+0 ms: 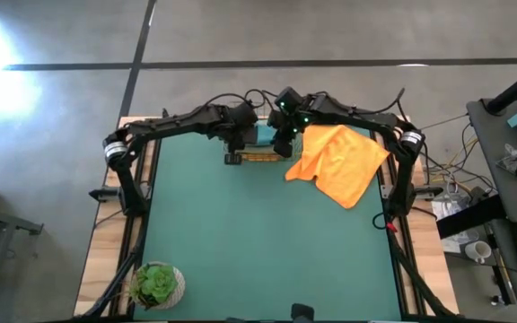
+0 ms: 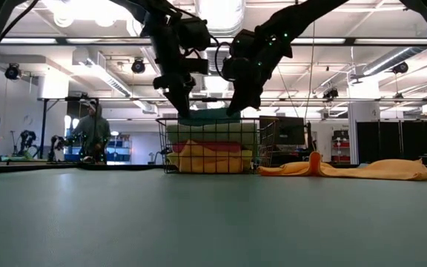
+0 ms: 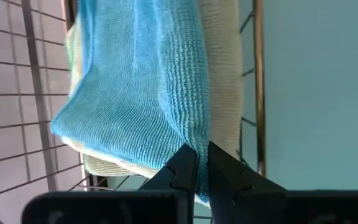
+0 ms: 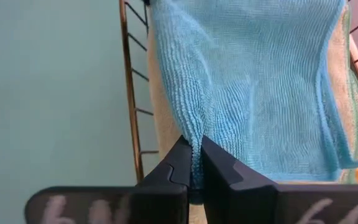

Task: Fold microfiber towels
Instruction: Put the blue microfiber towel into the wire basket, then fold the orange microfiber towel

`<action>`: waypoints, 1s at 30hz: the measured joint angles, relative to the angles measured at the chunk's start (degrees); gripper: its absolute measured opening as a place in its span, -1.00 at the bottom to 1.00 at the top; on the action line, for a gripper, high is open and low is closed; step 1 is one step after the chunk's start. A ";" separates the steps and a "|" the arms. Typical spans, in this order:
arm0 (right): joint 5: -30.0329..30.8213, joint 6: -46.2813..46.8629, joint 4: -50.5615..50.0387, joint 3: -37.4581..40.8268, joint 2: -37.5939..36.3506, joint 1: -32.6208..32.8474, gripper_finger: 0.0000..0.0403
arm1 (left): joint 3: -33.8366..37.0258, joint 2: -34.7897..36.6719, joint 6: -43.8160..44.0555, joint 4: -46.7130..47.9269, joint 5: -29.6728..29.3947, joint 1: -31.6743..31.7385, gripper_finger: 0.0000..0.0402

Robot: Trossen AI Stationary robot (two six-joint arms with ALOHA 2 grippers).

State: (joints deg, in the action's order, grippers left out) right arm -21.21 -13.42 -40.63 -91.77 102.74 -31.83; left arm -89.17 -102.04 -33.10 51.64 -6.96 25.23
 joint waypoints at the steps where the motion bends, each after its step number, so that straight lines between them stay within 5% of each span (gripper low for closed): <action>1: 0.02 0.11 -0.06 0.00 0.04 0.04 -0.94 | 0.15 0.00 0.00 0.04 0.02 -0.23 -0.95; 9: 0.26 0.45 -1.28 0.02 0.24 1.12 -0.70 | 0.07 0.00 0.00 0.42 -0.43 -0.87 -0.86; 19: 1.79 4.84 -4.38 -0.60 -2.26 0.85 -0.24 | -1.24 0.00 2.75 0.55 -10.11 -0.92 -0.33; 23: 1.81 4.45 -9.69 -1.73 -5.81 0.79 -0.19 | -3.92 1.09 2.56 2.02 -13.76 -0.85 -0.20; 30: 1.86 6.68 -12.69 -0.63 -13.37 0.81 -0.24 | -5.70 5.34 2.69 1.79 -11.37 -0.88 -0.17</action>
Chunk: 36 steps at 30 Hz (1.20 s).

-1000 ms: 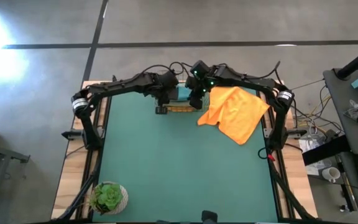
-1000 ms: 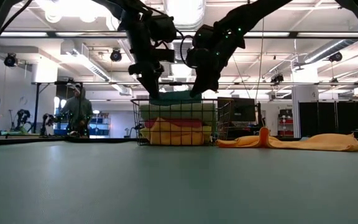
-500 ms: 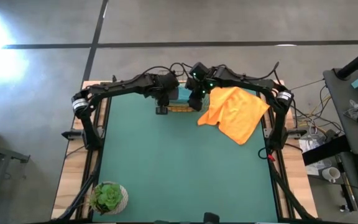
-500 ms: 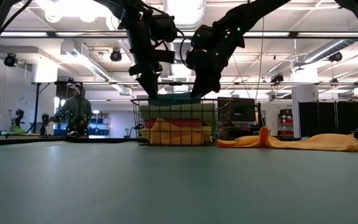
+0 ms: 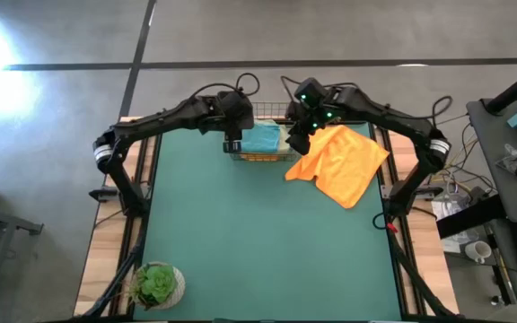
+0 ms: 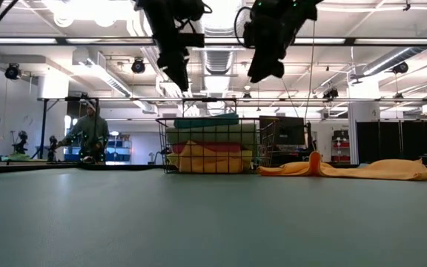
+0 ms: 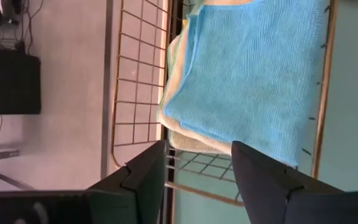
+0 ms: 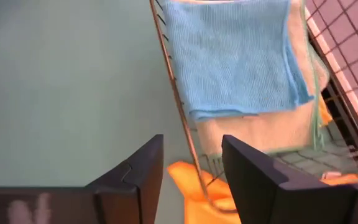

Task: Fold microfiber towels
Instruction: Fold the orange microfiber towel

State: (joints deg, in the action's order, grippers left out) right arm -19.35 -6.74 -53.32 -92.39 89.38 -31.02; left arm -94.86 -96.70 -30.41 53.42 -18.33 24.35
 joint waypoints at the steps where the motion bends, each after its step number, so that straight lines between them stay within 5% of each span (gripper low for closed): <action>1: 0.00 1.04 -1.07 0.13 -0.69 0.02 -0.26 | 0.27 0.64 0.09 0.17 0.04 -0.07 -0.17; 7: -0.11 5.45 -7.30 3.38 -5.23 1.49 -0.32 | 3.35 5.93 6.37 2.64 1.70 -0.08 -0.17; 13: 4.28 11.96 -6.87 14.96 -11.63 5.07 -0.37 | 11.95 11.86 13.49 -3.13 9.26 -0.18 -0.17; 24: 14.98 36.70 6.96 40.23 -25.69 9.76 -0.50 | 26.98 18.63 21.07 -18.97 10.59 -3.41 -0.17; 36: 26.14 56.29 10.64 53.05 -25.70 12.71 -0.66 | 29.76 19.14 21.11 -19.99 10.73 -7.58 -0.17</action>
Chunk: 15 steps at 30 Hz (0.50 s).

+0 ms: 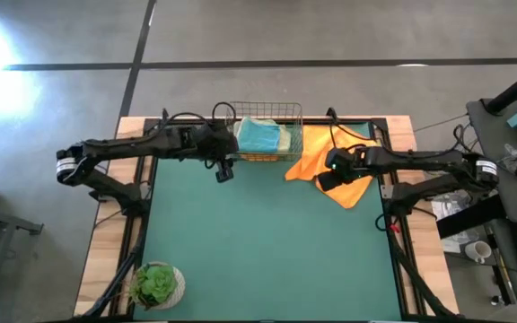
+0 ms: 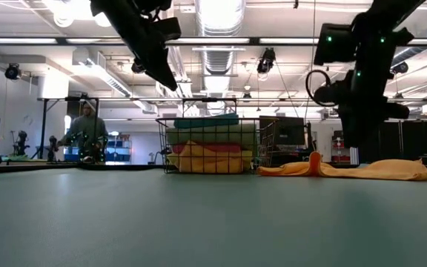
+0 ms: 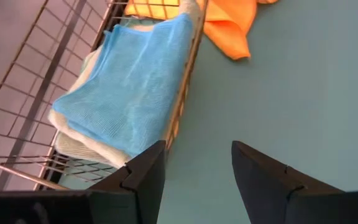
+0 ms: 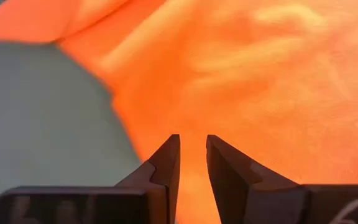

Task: Fold microfiber towels
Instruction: Fold the orange microfiber towel

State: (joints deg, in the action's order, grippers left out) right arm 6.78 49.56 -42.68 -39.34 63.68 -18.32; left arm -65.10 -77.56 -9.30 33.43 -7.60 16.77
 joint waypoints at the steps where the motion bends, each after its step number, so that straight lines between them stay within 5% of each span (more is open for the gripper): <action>1: 0.72 0.51 1.29 0.55 0.44 -0.03 -0.68 | 0.00 0.00 0.00 0.00 0.02 -0.27 -0.17; 15: -0.08 3.22 11.47 3.77 11.16 0.64 -0.80 | 2.08 0.00 0.00 0.09 -0.07 -1.22 -0.17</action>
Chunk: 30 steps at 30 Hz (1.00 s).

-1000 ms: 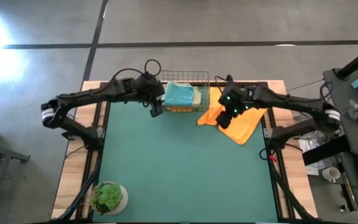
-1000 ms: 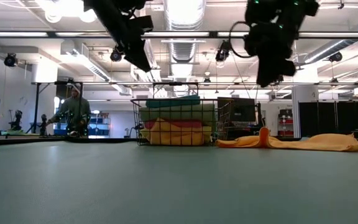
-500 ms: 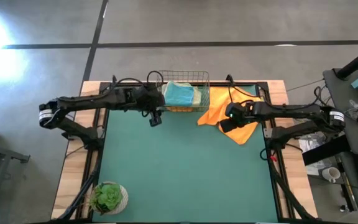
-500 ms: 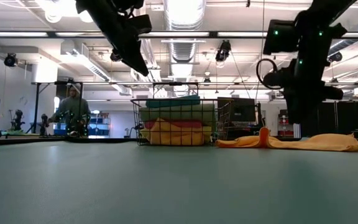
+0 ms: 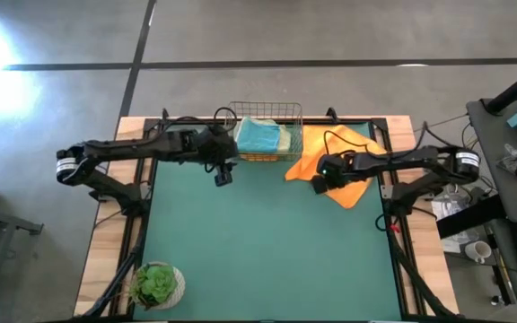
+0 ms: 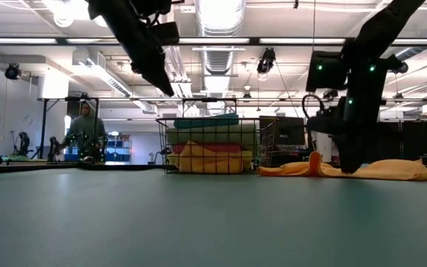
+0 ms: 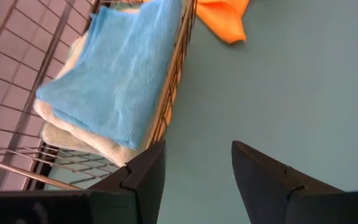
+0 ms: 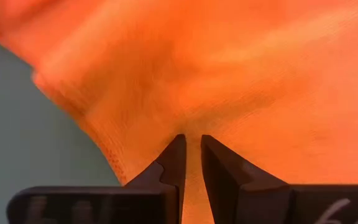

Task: Fold microfiber towels
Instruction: Fold the orange microfiber towel

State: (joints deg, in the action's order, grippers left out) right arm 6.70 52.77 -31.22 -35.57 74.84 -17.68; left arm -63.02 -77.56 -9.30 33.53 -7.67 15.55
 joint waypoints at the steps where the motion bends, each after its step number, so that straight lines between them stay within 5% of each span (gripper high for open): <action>1: -0.53 0.32 0.55 -0.05 0.98 0.42 -0.80 | 0.34 0.00 0.00 -0.05 -0.01 0.00 -0.17; 30: -7.08 32.82 10.33 -5.31 9.23 38.43 -0.80 | 1.55 -2.90 -0.06 -1.07 5.56 -0.39 -0.17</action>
State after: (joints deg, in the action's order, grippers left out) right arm -0.38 85.59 -20.88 -40.88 84.07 20.75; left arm -61.47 -80.46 -9.36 32.46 -2.11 15.16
